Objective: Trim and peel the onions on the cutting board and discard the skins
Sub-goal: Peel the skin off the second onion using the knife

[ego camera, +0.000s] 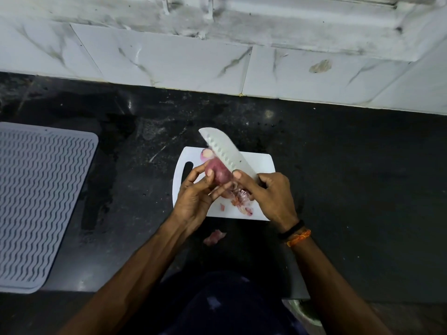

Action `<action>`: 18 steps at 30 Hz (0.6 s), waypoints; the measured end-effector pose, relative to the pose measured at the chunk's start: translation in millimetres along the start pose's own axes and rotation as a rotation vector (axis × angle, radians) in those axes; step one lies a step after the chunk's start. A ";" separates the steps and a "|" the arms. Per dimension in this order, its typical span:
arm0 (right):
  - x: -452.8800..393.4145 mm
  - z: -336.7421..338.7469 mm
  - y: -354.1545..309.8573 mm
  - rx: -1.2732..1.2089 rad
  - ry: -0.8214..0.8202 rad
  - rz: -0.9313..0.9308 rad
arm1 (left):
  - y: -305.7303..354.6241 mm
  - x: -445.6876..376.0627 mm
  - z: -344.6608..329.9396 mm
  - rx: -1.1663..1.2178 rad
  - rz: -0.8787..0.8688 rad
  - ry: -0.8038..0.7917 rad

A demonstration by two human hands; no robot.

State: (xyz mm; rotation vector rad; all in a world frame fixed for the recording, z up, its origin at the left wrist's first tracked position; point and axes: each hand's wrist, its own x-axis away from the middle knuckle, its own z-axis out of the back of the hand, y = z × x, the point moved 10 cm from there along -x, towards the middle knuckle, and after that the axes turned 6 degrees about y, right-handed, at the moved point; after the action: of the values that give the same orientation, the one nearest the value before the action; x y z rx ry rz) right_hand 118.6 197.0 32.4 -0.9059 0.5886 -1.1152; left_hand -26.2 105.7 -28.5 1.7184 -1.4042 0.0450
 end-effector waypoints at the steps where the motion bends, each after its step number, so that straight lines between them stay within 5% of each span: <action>1: -2.3 3.5 4.2 0.022 0.023 -0.021 | 0.1 -0.5 -0.3 0.014 0.005 -0.002; 8: -6.5 13.7 6.8 0.273 0.074 -0.012 | -4.5 0.2 -3.5 0.047 0.043 -0.025; 18: 3.1 9.0 -12.5 0.328 0.053 0.144 | -6.0 1.0 -5.1 0.068 0.054 -0.032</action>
State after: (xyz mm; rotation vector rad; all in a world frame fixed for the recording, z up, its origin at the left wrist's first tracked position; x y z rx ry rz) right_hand 120.5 195.0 47.8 -0.5443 0.4876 -1.0689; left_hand -18.6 107.9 -28.4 1.7436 -1.4874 0.0968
